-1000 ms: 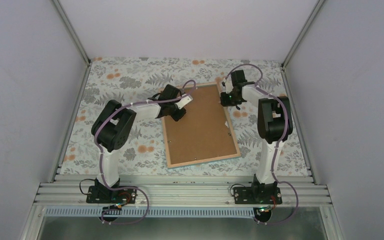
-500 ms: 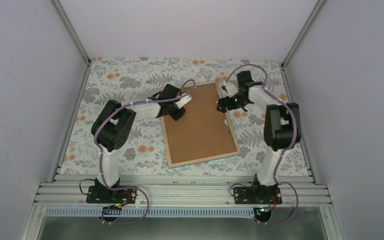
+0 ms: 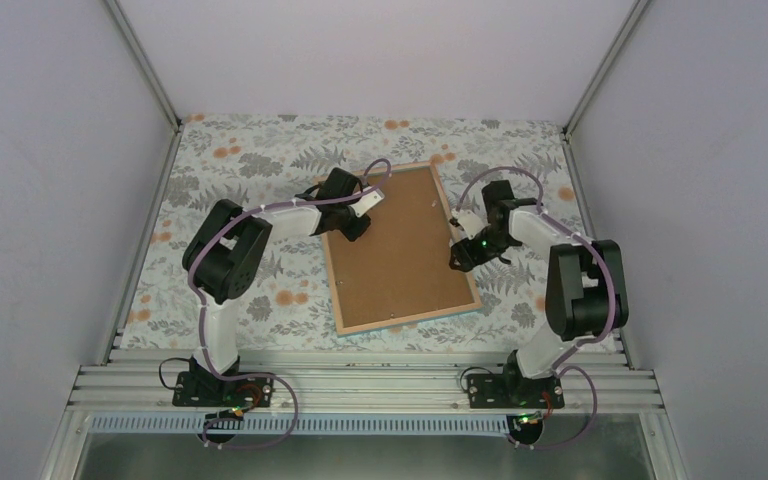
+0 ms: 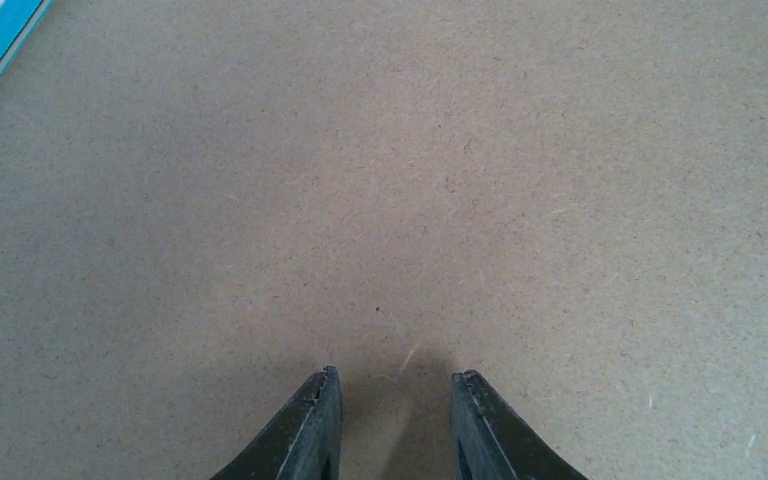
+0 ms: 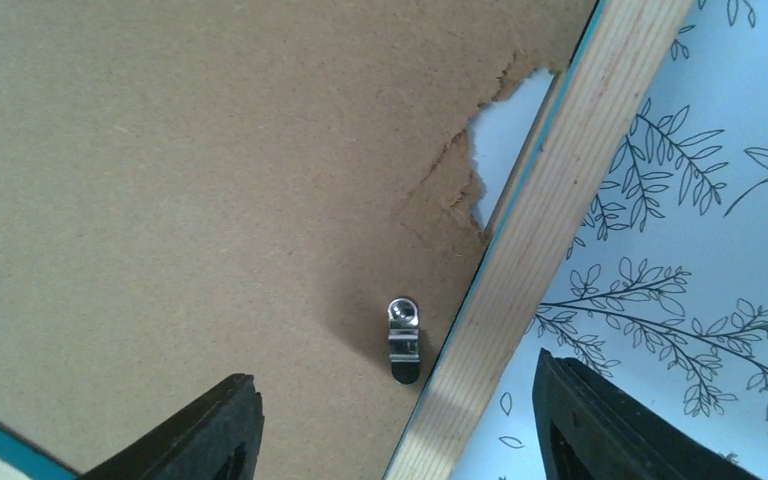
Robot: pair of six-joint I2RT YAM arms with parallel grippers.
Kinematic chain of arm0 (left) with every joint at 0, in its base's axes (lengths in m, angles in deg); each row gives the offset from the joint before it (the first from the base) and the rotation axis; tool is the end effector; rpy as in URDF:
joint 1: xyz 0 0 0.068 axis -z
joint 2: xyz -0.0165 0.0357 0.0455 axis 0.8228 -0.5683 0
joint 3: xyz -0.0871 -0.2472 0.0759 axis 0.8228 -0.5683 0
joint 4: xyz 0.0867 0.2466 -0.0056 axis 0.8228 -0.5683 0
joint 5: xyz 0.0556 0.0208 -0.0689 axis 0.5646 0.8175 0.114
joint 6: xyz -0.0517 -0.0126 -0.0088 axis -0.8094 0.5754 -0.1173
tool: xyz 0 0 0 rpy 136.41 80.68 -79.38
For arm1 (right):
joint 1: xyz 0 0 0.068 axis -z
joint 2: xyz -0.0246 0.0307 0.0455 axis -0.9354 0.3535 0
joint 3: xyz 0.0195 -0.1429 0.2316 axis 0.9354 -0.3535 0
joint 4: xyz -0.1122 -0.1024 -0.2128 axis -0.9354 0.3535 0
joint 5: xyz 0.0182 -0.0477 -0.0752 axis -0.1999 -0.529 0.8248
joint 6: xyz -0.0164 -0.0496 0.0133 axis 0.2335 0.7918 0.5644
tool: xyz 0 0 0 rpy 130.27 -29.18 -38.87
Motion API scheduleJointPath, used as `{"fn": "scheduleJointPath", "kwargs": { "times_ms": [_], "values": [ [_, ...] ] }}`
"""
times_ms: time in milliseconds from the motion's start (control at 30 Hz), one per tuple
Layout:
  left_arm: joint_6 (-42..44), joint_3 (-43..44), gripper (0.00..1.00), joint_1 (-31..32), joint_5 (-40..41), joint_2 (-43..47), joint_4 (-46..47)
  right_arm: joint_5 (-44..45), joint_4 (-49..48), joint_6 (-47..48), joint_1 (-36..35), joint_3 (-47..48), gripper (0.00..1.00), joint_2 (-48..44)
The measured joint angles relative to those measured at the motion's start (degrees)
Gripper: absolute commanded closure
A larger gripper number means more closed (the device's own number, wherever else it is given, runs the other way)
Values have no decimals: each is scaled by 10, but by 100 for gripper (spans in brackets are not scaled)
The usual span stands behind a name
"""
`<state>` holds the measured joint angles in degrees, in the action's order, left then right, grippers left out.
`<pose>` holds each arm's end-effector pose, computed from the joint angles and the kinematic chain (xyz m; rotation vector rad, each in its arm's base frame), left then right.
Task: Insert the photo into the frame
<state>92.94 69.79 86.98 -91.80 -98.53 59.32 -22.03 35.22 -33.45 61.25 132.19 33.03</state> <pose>0.3523 -0.2232 0.1391 1.0678 2.2649 -0.3004 0.2829 0.0514 0.1703 -0.8103 2.8092 0.4449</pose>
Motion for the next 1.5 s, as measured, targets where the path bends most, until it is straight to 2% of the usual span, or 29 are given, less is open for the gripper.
{"fn": "scheduleJointPath", "kwargs": {
  "times_ms": [200,300,367,467,533,633,733,933,967,1067,1200,1300,1400,1500],
  "values": [
    [0,0,71,0,0,0,0,18,-22,0,0,-8,46,33],
    [0,0,71,0,0,0,0,25,-37,-6,0,-9,54,36],
    [0,0,71,0,0,0,0,30,-48,-15,0,-9,63,38],
    [0,0,71,0,0,0,0,30,-58,-34,-1,-10,82,41],
    [0,0,71,0,1,0,0,28,-61,-50,-1,-10,90,40],
    [0,0,71,0,2,0,-1,23,-72,-81,2,-12,95,39],
    [0,0,71,0,2,0,-1,23,-75,-85,2,-14,95,37],
    [0,0,71,-2,3,0,-1,24,-76,-89,1,-15,91,35],
    [1,0,71,-3,2,0,-1,24,-76,-90,1,-15,88,35],
    [3,3,71,-5,0,0,-5,22,-75,-98,0,-14,71,35],
    [14,16,70,-19,1,0,-24,5,-74,-110,-1,-7,62,44],
    [25,27,70,-41,-1,0,-33,-17,-74,-122,-1,2,42,51],
    [39,37,69,-64,-8,0,-37,-47,-76,-135,4,11,34,54],
    [54,41,68,-82,-19,2,-39,-80,-77,-146,13,22,33,54]
  ]
}}
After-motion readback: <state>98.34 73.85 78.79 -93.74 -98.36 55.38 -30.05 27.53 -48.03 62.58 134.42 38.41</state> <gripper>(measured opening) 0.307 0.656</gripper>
